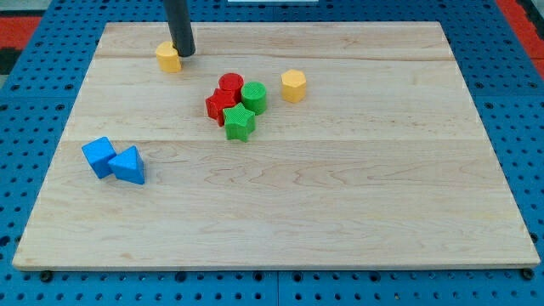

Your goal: Slide the yellow heart to the center left

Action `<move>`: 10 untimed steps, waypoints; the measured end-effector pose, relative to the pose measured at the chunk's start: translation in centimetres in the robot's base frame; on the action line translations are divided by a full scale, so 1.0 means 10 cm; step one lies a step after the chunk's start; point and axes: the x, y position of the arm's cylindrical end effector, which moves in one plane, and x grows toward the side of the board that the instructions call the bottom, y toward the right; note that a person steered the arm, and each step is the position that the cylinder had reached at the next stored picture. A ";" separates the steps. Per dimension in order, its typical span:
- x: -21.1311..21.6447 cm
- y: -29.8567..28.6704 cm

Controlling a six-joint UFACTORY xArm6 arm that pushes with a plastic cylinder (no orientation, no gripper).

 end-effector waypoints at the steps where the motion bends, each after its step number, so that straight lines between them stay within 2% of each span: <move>1: -0.08 -0.01; 2: 0.21 -0.02; 5: 0.19 -0.50; 7: 0.70 -0.79; 9: 1.45 -0.79; 10: 1.68 -0.79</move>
